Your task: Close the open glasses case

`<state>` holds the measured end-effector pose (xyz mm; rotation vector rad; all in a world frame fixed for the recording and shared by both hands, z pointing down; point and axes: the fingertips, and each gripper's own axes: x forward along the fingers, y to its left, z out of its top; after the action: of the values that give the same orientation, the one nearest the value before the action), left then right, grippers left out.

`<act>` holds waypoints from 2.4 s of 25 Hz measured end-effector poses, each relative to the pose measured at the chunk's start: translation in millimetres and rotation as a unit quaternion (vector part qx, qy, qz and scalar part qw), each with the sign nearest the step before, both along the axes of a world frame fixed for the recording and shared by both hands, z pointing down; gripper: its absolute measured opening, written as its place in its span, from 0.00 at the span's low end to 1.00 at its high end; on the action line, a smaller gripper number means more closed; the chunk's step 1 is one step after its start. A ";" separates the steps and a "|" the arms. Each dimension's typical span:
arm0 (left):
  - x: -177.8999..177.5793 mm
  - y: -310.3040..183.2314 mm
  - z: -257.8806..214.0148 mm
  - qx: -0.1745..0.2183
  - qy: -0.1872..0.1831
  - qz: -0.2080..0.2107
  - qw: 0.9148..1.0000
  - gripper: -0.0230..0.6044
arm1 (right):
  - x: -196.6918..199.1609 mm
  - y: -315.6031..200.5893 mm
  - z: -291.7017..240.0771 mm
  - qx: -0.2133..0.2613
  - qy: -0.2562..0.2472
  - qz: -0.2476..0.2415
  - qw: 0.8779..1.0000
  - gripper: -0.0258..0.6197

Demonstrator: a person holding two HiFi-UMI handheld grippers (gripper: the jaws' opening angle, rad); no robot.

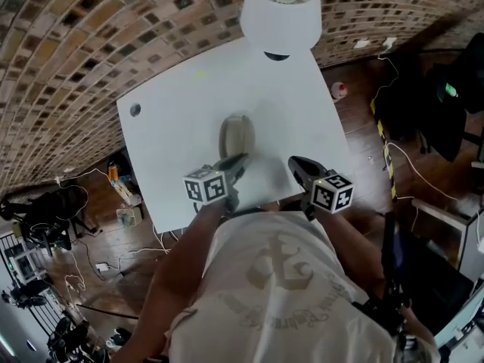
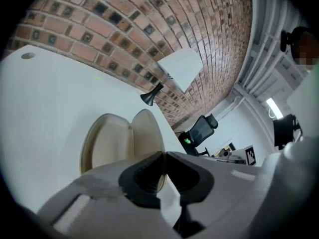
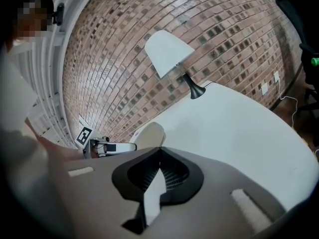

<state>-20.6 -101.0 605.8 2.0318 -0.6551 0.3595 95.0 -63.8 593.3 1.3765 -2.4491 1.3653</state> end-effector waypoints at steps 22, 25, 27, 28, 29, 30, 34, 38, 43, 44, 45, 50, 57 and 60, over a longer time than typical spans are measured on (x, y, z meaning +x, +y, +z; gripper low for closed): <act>-55.7 -10.7 -14.7 -0.150 0.306 -0.119 0.933 0.08 | -101.6 -50.0 -23.2 0.049 0.102 -0.154 0.982 0.05; -65.6 -13.1 -17.3 -0.162 0.360 -0.142 0.908 0.08 | -114.6 -56.3 -26.9 0.063 0.124 -0.184 0.973 0.05; -72.0 -11.0 -13.2 -0.156 0.360 -0.147 0.908 0.08 | -121.7 -58.7 -28.4 0.072 0.138 -0.207 0.966 0.05; -75.0 -9.7 -10.0 -0.153 0.355 -0.149 0.910 0.08 | -125.1 -60.0 -28.2 0.076 0.144 -0.217 0.962 0.05; -78.2 -9.2 -6.8 -0.147 0.349 -0.149 0.913 0.08 | -128.6 -61.4 -27.4 0.079 0.150 -0.226 0.959 0.05; -81.9 -9.3 -3.8 -0.141 0.343 -0.150 0.916 0.09 | -132.5 -63.1 -25.9 0.081 0.154 -0.235 0.956 0.05; -100.7 -8.9 9.3 -0.143 0.318 -0.173 0.921 0.11 | -154.4 -69.9 -17.5 0.089 0.167 -0.270 0.944 0.05; -119.3 -11.4 15.8 -0.097 0.266 -0.172 0.944 0.13 | -180.3 -72.2 -7.9 0.094 0.179 -0.307 0.930 0.05; -138.3 -19.9 20.0 -0.072 0.243 -0.199 0.947 0.16 | -204.5 -74.5 6.7 0.097 0.198 -0.342 0.913 0.05; -142.2 -20.7 21.8 -0.066 0.228 -0.202 0.950 0.16 | -208.3 -75.0 9.6 0.099 0.204 -0.349 0.909 0.05; -146.4 -21.1 24.3 -0.058 0.209 -0.204 0.955 0.17 | -211.8 -75.3 12.9 0.101 0.209 -0.356 0.905 0.05; -161.7 -27.2 23.8 -0.005 0.121 -0.214 0.969 0.17 | -223.7 -77.9 23.1 0.107 0.222 -0.374 0.894 0.05; -192.4 -30.0 2.0 0.086 0.038 -0.223 0.970 0.11 | -237.2 -86.1 30.6 0.106 0.221 -0.376 0.893 0.05; -196.8 -24.6 -6.5 0.103 0.022 -0.215 0.971 0.08 | -241.9 -89.4 34.8 0.099 0.217 -0.372 0.897 0.05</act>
<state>-217.3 -125.7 599.3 2.0135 -1.1156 -0.0095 -146.8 -153.1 628.1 0.5309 -2.4156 0.5726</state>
